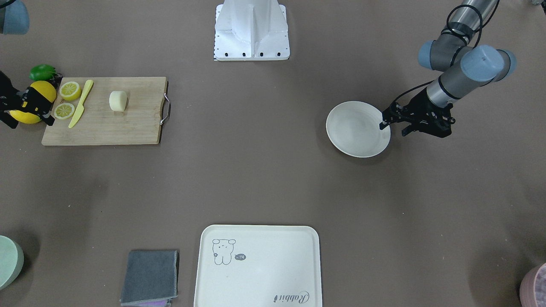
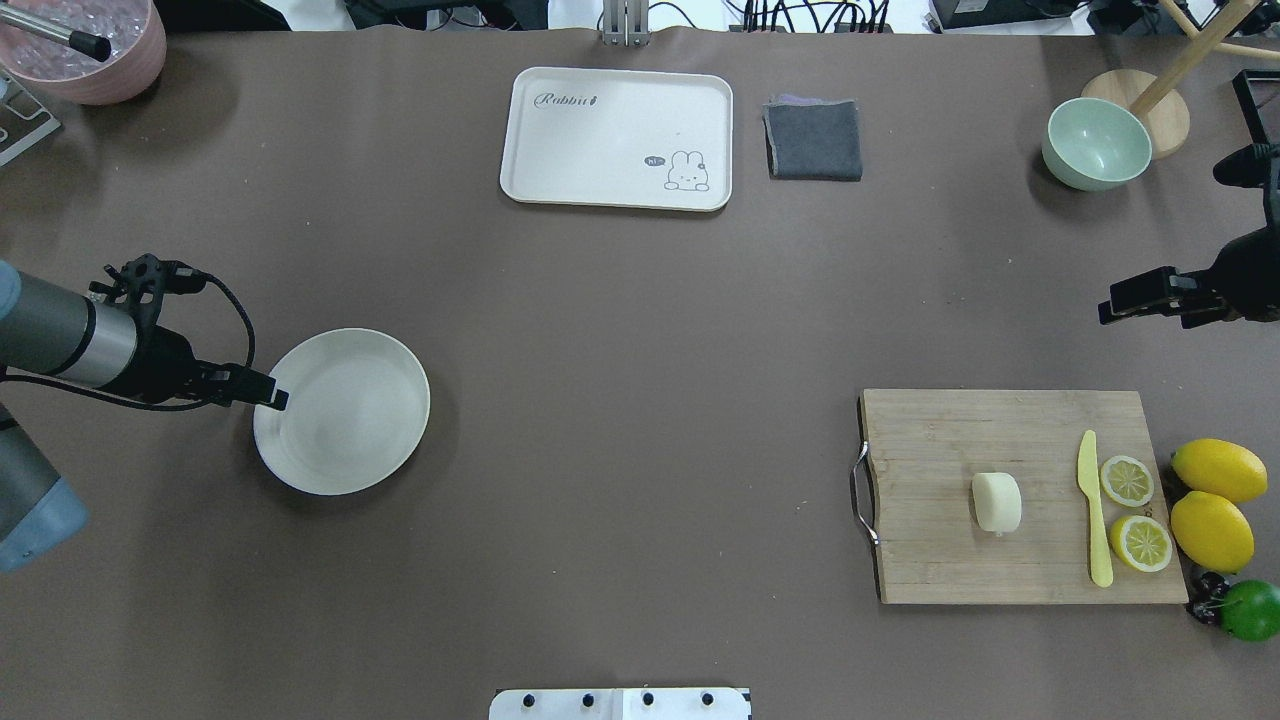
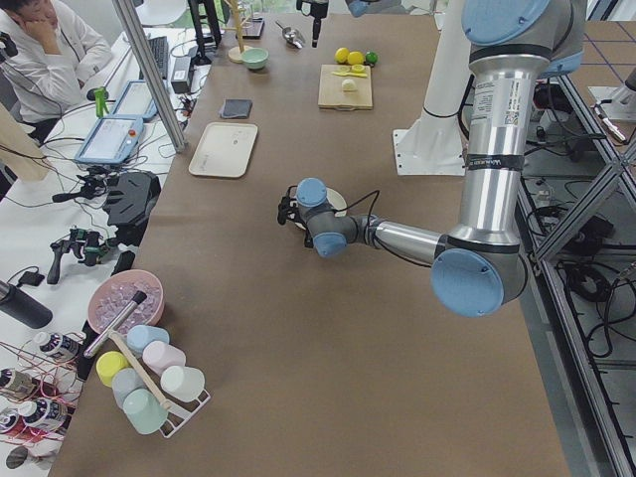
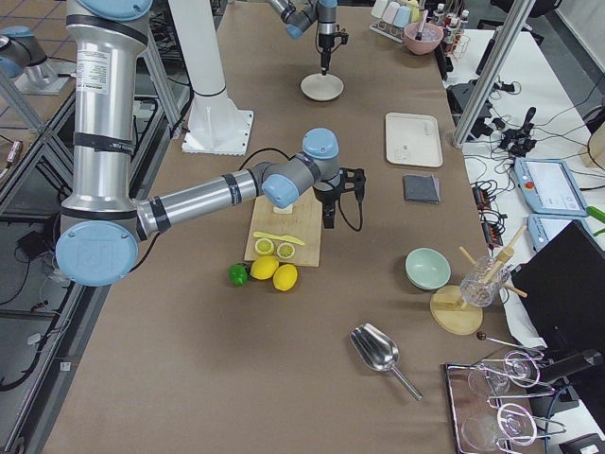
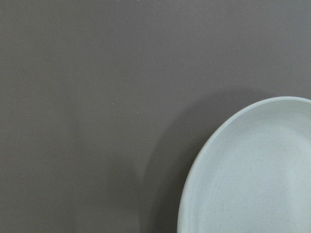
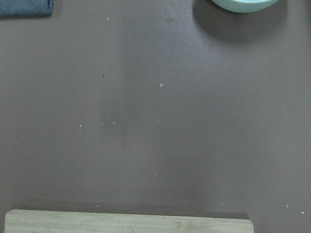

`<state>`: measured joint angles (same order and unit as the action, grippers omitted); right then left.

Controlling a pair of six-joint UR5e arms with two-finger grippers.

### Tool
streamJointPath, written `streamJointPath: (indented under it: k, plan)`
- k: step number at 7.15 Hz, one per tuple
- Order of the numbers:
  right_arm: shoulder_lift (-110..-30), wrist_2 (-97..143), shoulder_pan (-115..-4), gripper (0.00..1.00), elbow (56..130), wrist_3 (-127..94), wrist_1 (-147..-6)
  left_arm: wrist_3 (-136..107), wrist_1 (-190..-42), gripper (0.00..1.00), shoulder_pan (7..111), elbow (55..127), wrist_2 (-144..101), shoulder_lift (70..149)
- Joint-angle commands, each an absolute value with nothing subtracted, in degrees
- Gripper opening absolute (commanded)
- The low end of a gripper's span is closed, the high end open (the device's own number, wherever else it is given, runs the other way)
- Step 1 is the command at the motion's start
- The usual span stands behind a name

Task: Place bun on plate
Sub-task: 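Push the white plate with the left gripper toward the table center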

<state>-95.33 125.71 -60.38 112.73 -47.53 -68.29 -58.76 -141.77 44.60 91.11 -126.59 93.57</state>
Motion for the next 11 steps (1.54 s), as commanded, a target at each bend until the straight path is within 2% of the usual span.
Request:
streamJointPath:
  k: [1,3,5,8,11]
  plan:
    - [-95.4,125.6,-60.0,1.0,113.2,-48.0,-68.3,-61.2,-144.1,0.56,43.5,90.5,-126.1,93.6]
    - [-95.4,125.6,-59.9,1.0,113.2,-48.0,-68.3,-61.3,-144.1,0.03,43.3,90.5,-126.1,93.6]
    - [-95.4,125.6,-60.0,1.0,113.2,-48.0,-68.3,-62.3,-144.3,0.0,43.3,91.3,-126.2,93.7]
    - [-95.4,125.8,-59.9,1.0,113.3,-48.0,-68.3,-74.0,-143.6,0.0,42.6,91.8,-125.9,101.9]
    - [-95.4,125.8,-59.4,1.0,113.2,-48.0,-68.2,-80.4,-139.3,0.0,33.4,91.3,-117.2,110.2]
